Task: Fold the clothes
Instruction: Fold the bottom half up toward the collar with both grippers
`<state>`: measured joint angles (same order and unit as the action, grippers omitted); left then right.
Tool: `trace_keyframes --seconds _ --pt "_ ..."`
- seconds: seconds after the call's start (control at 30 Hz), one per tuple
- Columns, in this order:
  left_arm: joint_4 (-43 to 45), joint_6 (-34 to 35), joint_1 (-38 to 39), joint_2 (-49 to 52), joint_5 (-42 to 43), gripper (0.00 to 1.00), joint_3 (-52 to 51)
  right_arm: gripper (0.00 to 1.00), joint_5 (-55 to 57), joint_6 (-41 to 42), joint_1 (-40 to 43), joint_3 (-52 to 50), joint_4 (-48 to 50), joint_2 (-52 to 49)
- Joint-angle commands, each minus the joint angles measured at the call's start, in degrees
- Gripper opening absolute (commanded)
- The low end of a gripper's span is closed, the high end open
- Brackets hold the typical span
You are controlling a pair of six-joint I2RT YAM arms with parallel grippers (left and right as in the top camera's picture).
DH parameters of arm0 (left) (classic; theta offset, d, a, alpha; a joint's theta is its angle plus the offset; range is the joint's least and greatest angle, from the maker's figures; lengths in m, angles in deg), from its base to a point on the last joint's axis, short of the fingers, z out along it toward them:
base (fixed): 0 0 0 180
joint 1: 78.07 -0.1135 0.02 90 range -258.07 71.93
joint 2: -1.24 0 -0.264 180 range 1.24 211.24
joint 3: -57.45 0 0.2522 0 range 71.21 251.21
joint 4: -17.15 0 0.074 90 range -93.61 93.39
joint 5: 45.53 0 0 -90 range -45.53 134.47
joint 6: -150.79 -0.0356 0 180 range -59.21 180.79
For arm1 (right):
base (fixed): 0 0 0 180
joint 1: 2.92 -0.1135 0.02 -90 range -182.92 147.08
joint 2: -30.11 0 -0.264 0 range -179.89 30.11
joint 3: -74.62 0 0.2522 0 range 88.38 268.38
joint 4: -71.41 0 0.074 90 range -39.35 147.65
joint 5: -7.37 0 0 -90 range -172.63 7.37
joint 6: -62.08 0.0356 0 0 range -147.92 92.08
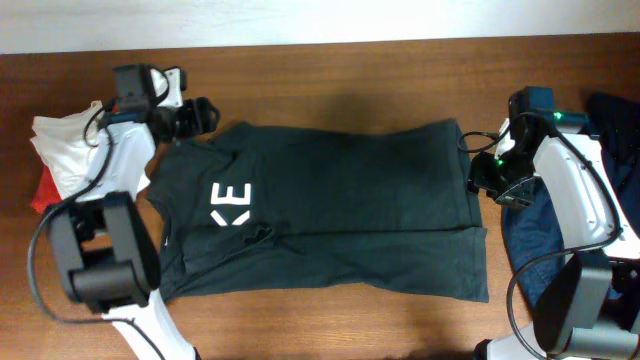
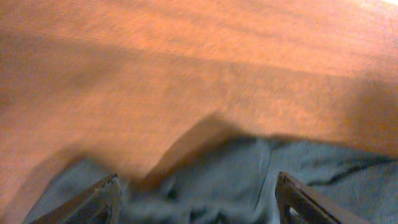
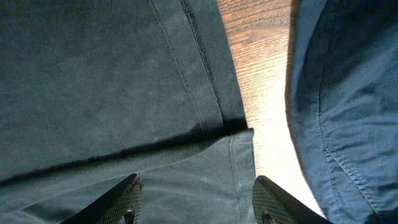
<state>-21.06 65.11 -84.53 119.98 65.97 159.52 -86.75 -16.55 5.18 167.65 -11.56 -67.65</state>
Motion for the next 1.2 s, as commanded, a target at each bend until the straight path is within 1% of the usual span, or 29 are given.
trace_keyframes --seconds 0.0,0.03,0.13,0.17,0.2,0.23,0.27,0.33,0.43,0.47,0.57,0.6,0.63,0.7,0.8,0.87,1.03,1.13,1.17 --pt "1.1 1.3 2.2 6.3 2.3 0.7 0.9 0.62 -0.1 -0.5 -0.2 0.7 0.0 0.7" --pt "1.1 1.4 2.3 7.4 2.3 0.65 0.9 0.64 -0.1 -0.5 -0.2 0.7 0.0 0.7" --pt "1.1 1.4 2.3 8.3 2.0 0.62 0.9 0.65 -0.1 -0.5 -0.2 0.7 0.2 0.6" --pt "0.8 1.4 2.3 8.3 2.1 0.43 0.9 0.65 -0.1 -0.5 -0.2 0.7 0.2 0.6" --pt "0.4 1.4 2.3 8.3 2.2 0.17 0.9 0.65 -0.1 -0.5 -0.2 0.7 0.5 0.6" --pt "0.2 1.4 2.3 8.3 2.6 0.06 0.9 0.65 -0.1 -0.5 -0.2 0.7 0.9 0.6" --pt "0.2 1.4 2.3 8.2 5.9 0.01 1.6 0.65 -0.1 -0.5 -0.2 0.7 3.4 0.5" --pt "-2.1 1.4 2.3 7.2 10.0 0.01 5.1 0.65 0.1 -0.7 -0.2 0.7 10.0 -0.9" --pt "-10.0 1.4 2.3 3.2 8.7 0.0 9.0 0.66 0.3 -1.1 -0.2 0.7 25.6 -6.2" --pt "-11.5 1.4 2.3 2.3 8.2 0.01 9.0 0.67 0.3 -1.1 -0.2 0.7 28.2 -7.2" --pt "-20.0 1.4 2.3 1.2 2.0 0.0 9.0 0.68 0.3 -1.0 -0.2 0.7 40.5 -12.2" --pt "-24.6 1.4 2.3 1.2 -2.3 0.0 9.0 0.68 0.3 -0.6 -0.2 0.7 43.9 -14.0" --pt "-26.6 1.4 2.3 1.2 -3.9 0.0 9.0 0.68 0.3 -0.4 -0.2 0.7 46.1 -15.6" --pt "-30.0 1.4 2.3 1.2 -5.5 0.0 9.0 0.68 0.2 -0.3 -0.2 0.7 49.3 -18.9" --pt "-32.9 1.4 2.3 1.2 -5.5 0.01 9.0 0.68 -4.1 -0.2 -0.3 0.7 55.2 -24.7" --pt "-33.7 1.4 2.3 1.2 -5.5 0.01 9.0 0.68 -5.0 0.0 -0.7 0.7 56.2 -26.2" --pt "-34.0 1.4 2.3 1.2 -5.4 0.01 8.9 0.68 -4.9 0.0 -2.6 0.7 56.7 -26.5" --pt "-34.2 1.4 2.3 1.2 -5.4 0.0 8.9 0.54 -4.3 1.8 -3.0 0.7 56.6 -26.5" --pt "-34.2 1.4 2.3 1.2 -5.4 0.0 8.9 0.52 -4.3 2.6 -3.0 0.7 56.6 -26.5"
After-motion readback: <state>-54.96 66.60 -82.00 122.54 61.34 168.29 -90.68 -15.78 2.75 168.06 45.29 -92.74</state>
